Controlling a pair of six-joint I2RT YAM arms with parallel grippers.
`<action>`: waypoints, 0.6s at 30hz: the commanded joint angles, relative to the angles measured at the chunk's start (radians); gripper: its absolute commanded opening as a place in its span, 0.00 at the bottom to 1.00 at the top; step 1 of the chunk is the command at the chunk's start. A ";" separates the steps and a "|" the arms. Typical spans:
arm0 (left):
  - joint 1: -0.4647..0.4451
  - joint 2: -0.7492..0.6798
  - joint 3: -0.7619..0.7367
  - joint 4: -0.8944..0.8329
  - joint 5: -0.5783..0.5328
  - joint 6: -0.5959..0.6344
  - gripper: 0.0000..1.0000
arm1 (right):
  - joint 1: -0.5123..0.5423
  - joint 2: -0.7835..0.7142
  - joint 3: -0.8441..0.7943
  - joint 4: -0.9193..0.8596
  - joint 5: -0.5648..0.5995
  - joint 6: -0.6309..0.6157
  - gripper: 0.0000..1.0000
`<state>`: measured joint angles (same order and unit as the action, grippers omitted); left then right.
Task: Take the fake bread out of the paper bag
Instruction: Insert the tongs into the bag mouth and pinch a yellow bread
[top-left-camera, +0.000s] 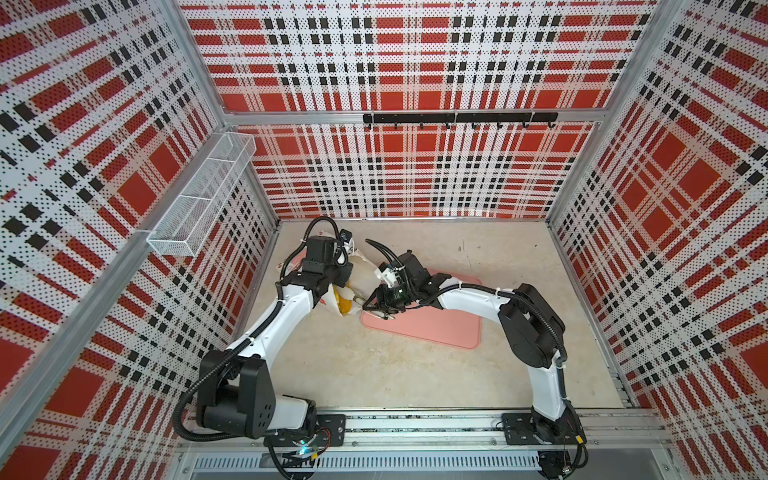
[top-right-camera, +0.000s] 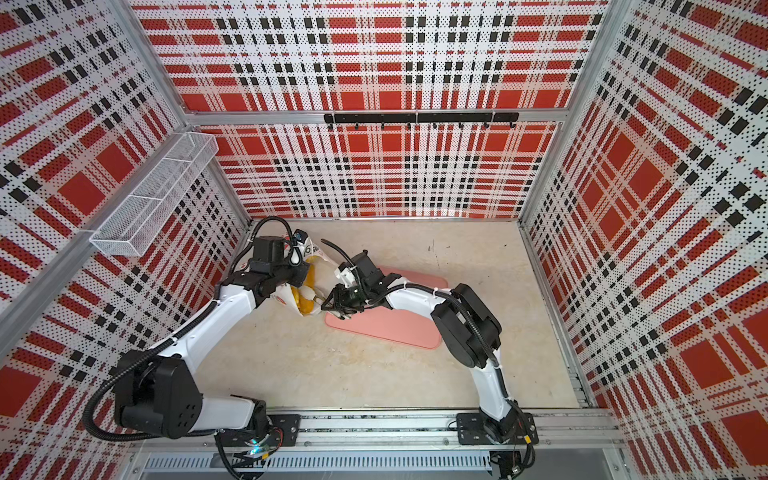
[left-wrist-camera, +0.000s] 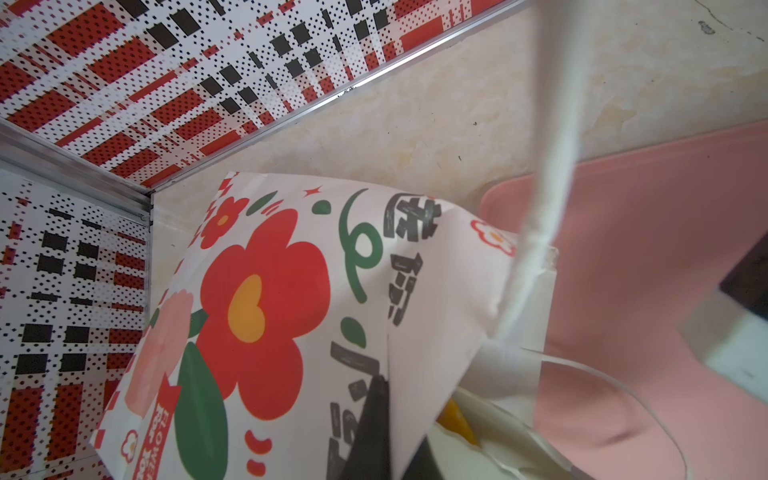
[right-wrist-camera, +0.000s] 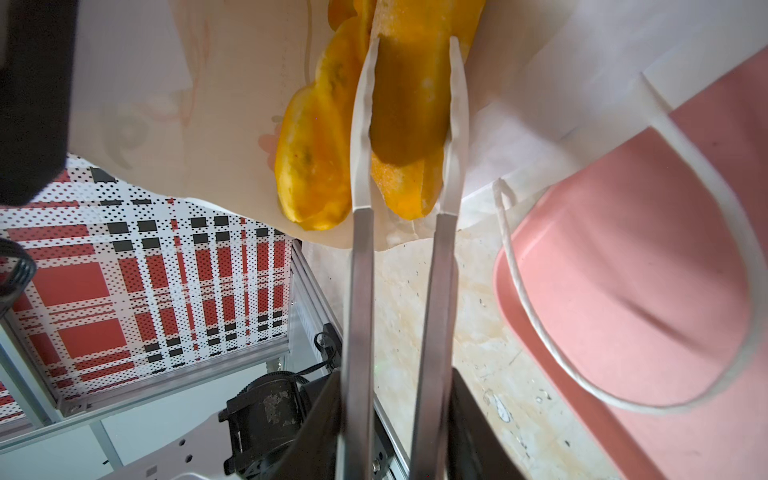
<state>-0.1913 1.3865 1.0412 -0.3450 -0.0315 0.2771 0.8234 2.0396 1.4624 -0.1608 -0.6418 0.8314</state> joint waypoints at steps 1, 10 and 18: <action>-0.008 -0.034 0.010 0.008 0.041 -0.021 0.00 | 0.002 -0.052 0.036 -0.028 0.010 -0.049 0.21; -0.013 -0.056 -0.005 0.022 0.039 -0.010 0.00 | -0.013 -0.109 0.073 -0.130 0.050 -0.102 0.08; -0.012 -0.066 -0.020 0.047 0.046 -0.019 0.00 | -0.043 -0.160 0.062 -0.166 0.058 -0.110 0.00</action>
<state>-0.1978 1.3399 1.0302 -0.3386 -0.0071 0.2699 0.7918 1.9404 1.4960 -0.3676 -0.5972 0.7513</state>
